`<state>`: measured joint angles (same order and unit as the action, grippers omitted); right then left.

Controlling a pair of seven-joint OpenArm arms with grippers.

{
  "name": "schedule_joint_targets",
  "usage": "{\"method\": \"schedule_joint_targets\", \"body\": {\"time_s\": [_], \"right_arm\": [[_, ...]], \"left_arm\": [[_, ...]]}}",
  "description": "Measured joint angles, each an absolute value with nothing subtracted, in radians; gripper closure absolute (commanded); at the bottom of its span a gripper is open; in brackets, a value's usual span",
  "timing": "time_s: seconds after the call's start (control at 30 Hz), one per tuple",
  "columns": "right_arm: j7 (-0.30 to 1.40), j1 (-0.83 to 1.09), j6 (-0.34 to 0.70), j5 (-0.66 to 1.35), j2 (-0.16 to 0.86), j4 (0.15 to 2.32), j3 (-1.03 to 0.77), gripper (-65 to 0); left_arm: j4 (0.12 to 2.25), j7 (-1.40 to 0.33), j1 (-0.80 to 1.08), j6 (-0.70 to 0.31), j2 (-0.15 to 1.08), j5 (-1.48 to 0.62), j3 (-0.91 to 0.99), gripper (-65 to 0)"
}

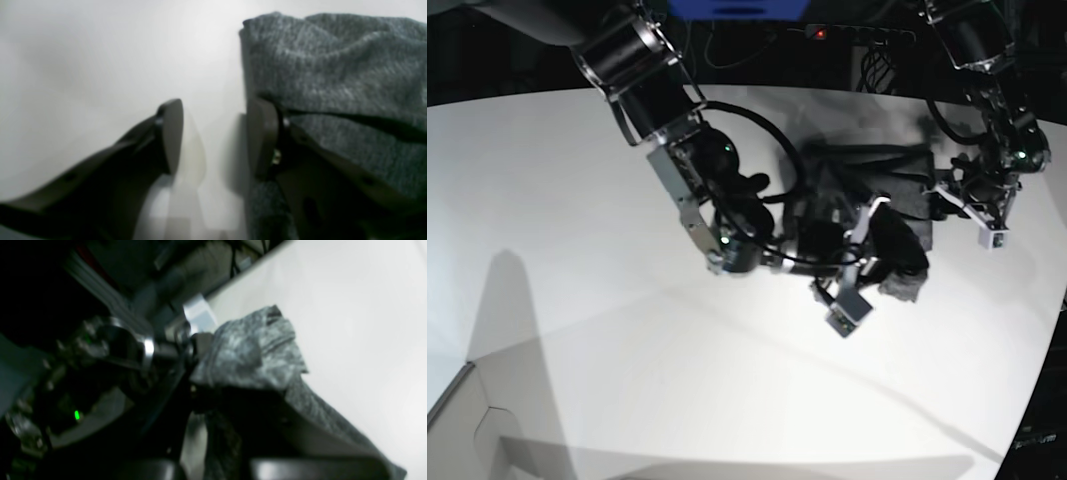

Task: Layout the t-shirt on the table in an organized manner, then fold the t-shirt properly
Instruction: 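Lift the strip end with the right gripper and fold it toward the left gripper, then lay the folded end onto the bundle with the right gripper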

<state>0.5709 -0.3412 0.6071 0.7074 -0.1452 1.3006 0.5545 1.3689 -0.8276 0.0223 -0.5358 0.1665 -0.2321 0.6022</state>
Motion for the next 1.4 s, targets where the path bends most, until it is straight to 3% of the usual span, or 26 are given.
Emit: {"method": "schedule_joint_targets", "body": {"time_s": [0.47, 0.77, 0.9, 0.97, 1.03, 1.27, 1.4], "right_arm": [[0.329, -0.444, 0.604, 0.704, -0.141, 1.028, 0.650, 0.0], [0.282, -0.445, 0.604, 0.704, -0.142, 1.028, 0.752, -22.7], [0.197, -0.439, 0.592, 0.736, -0.144, 1.028, 0.761, -38.9], [0.158, -0.437, 0.523, 0.835, -0.145, 1.028, 0.767, -45.6], [0.145, -0.440, 0.473, 0.870, -0.144, 1.028, 0.767, -47.2], [0.162, -0.437, 0.469, 0.870, -0.138, 1.054, 0.769, -47.2], [0.146, -0.379, 0.470, 0.876, -0.058, 1.190, 0.770, -47.2]], "left_arm": [[1.370, -0.818, 0.033, -0.543, 0.172, -0.236, 0.606, -29.8], [1.370, -0.822, 0.030, -0.543, 0.172, -0.236, 0.606, -29.8], [1.370, -0.822, 0.030, -0.543, 0.172, -0.236, 0.606, -29.8], [1.370, -0.822, 0.030, -0.543, 0.172, -0.236, 0.606, -29.8], [1.370, -0.822, 0.030, -0.543, 0.172, -0.236, 0.606, -29.8], [1.370, -0.822, 0.030, -0.543, 0.172, -0.236, 0.607, -29.8], [1.370, -0.823, 0.030, -0.543, 0.172, -0.236, 0.608, -29.8]]}}
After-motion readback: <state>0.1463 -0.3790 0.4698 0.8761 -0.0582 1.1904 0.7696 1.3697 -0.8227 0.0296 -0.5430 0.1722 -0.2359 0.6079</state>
